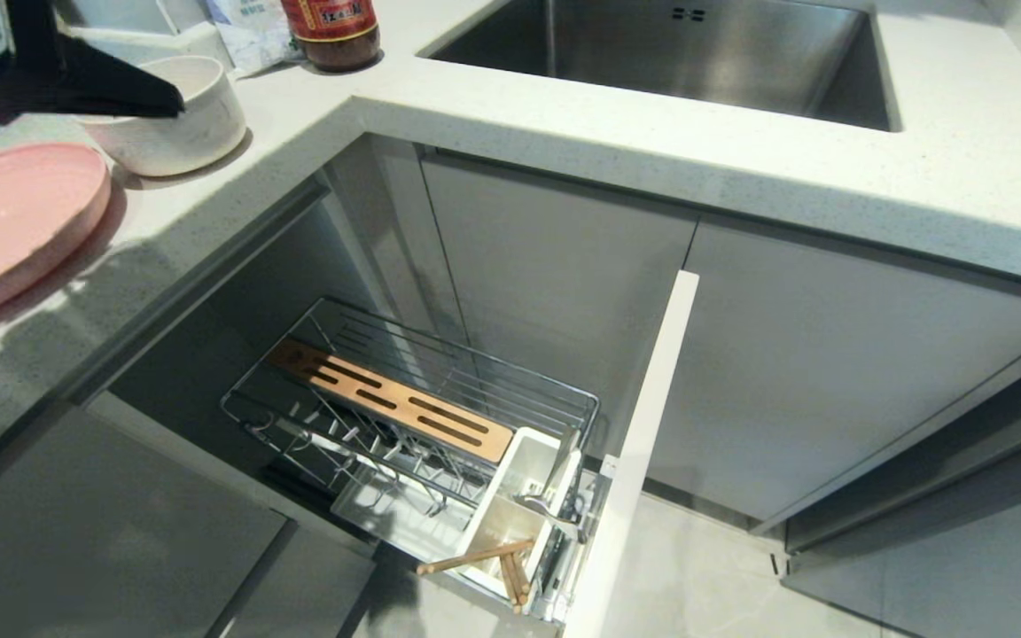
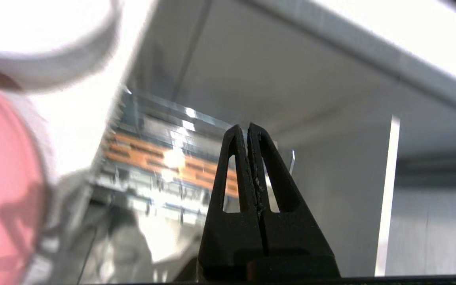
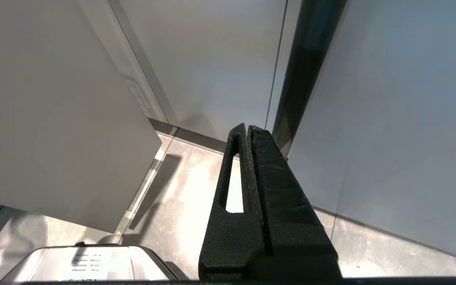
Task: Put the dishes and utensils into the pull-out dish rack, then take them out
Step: Pick up the bowl and place it in the cupboard
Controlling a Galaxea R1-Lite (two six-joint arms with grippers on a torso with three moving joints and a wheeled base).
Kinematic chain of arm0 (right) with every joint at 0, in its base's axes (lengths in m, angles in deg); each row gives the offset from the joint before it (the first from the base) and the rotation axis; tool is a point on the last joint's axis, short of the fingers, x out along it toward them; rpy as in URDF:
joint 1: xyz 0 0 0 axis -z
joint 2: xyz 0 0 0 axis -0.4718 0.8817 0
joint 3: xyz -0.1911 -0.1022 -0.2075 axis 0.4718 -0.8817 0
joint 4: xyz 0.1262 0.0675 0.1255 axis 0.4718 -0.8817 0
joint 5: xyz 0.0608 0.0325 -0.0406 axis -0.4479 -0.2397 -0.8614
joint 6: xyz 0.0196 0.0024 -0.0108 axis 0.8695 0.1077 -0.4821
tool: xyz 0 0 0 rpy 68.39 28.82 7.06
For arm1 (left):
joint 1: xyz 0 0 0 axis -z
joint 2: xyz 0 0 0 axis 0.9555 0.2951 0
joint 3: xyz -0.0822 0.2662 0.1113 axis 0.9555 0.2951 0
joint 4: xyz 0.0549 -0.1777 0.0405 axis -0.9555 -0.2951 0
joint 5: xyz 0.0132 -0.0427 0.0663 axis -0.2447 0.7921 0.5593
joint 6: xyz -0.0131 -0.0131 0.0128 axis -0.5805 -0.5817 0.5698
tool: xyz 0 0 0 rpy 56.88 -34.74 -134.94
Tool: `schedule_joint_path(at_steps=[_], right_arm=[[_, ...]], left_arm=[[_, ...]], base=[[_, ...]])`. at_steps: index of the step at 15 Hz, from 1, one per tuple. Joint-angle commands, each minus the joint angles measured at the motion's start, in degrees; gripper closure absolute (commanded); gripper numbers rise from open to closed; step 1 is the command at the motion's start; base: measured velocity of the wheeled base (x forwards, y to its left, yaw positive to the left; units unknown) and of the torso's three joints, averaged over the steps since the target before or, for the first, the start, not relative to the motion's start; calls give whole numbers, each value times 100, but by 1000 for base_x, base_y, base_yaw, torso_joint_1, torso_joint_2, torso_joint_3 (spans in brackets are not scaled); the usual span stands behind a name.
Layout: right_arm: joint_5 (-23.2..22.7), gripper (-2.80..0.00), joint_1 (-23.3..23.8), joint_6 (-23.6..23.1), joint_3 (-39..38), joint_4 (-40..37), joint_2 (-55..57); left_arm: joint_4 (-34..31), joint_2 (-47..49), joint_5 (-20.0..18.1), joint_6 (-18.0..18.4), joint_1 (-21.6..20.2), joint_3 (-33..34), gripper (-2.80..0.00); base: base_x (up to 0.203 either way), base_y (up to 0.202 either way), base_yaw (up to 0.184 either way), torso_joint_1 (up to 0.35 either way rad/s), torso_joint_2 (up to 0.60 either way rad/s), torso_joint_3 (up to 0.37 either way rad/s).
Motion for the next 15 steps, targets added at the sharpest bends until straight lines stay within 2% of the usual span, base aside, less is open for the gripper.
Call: schedule_joint_path(at_steps=[1, 4, 9, 13, 15], right_arm=[[0, 0, -1, -9, 0, 2, 5], [0, 0, -1, -3, 0, 2, 5], [0, 0, -1, -7, 0, 2, 5], [0, 0, -1, 0, 0, 2, 5], [0, 0, -1, -2, 0, 2, 5]], left_arm=[[72, -76, 19, -10, -221, -8, 0], [793, -35, -5, -9, -703, 55, 0], [2140, 282, -9, 48, -1103, 519, 0], [2493, 331, 141, 441, -1106, 844, 0], [2506, 303, 217, 483, -1106, 896, 0]], base=[[0, 0, 0, 0, 0, 0], [0, 0, 0, 0, 0, 0], [0, 0, 0, 0, 0, 0], [0, 0, 0, 0, 0, 0], [0, 0, 0, 0, 0, 0]])
